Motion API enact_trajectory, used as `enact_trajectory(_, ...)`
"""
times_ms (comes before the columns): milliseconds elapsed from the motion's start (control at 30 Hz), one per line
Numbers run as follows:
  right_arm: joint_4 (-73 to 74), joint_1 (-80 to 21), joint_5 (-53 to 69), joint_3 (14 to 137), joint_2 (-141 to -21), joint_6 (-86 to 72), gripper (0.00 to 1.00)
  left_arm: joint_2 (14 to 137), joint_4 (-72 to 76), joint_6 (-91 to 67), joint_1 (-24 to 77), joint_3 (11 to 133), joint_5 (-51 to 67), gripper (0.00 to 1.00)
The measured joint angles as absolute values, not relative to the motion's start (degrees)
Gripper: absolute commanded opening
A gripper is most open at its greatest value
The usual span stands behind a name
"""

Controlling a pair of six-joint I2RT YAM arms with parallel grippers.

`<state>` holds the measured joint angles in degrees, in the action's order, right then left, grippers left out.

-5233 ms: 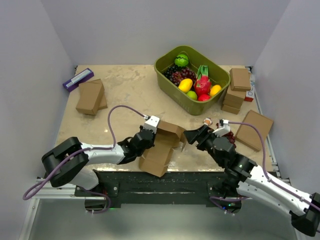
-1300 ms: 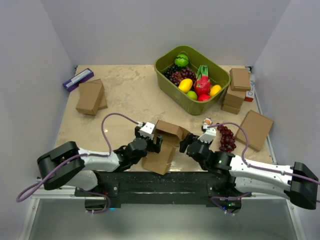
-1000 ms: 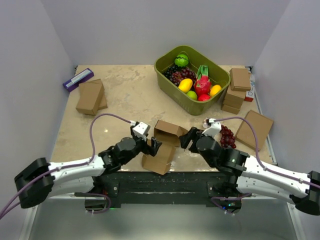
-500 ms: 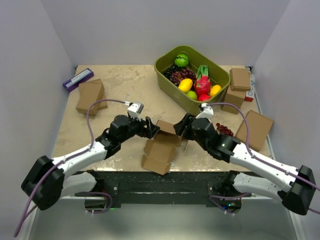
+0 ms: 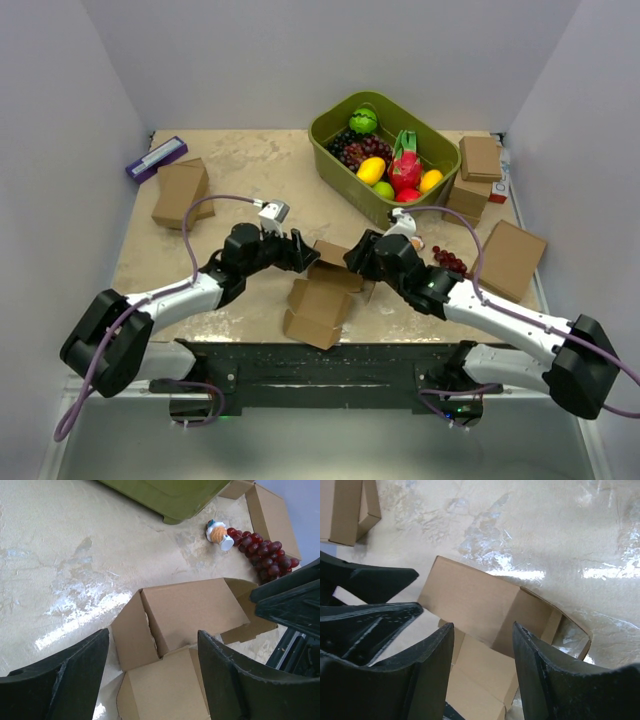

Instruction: Fold the paper box

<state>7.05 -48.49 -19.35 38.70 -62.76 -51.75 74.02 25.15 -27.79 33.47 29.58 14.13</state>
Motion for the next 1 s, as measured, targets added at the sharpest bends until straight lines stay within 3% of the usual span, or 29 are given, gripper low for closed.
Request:
enact_trajectory(367,5.7,-48.1,-19.5,36.8,-64.2,-51.9,0.50,77.6,29.8,-28.6,32.5,29.6,15.4,0.64)
enact_trajectory(667,4.3,-47.5,-19.5,35.2,-65.3,-52.4,0.42,79.1,33.5,-29.7,32.3,27.9,16.5,0.44)
enact_trajectory(1000,1.8,-47.1,-18.5,32.9,-66.1,-53.0,0.42,79.2,37.9,-31.1,32.3,24.5,17.5,0.40)
